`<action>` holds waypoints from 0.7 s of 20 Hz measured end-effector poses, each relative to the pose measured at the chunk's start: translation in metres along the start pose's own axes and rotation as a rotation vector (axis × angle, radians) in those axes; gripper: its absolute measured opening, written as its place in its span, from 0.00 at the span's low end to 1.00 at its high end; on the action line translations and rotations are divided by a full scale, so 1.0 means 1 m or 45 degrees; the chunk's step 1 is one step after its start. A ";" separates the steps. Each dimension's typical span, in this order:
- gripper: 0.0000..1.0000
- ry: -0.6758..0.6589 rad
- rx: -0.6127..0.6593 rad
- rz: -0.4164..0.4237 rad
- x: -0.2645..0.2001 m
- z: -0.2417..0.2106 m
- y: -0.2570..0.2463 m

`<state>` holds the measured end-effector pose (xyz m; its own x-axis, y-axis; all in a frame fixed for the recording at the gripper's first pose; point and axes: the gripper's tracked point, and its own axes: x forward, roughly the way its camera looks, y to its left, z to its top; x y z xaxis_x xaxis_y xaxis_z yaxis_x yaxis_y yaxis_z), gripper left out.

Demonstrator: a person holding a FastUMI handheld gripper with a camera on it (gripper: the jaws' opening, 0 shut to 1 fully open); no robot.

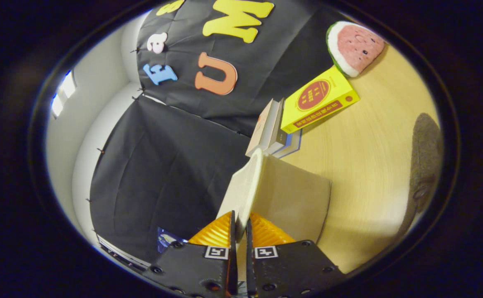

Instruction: Open the storage box then place both shoes into the box .Put the left shoe in first, then the right shoe, with the right side of both shoes facing outward in a uniform manner.

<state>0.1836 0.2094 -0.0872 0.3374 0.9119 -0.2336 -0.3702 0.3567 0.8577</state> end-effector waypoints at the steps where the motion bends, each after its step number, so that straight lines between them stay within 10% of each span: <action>1: 0.08 0.014 -0.044 -0.036 0.002 -0.001 0.001; 14: 0.00 -0.064 -0.295 -0.034 0.062 0.012 0.179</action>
<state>0.1482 0.3272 0.0575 0.3903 0.8923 -0.2268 -0.5473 0.4229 0.7222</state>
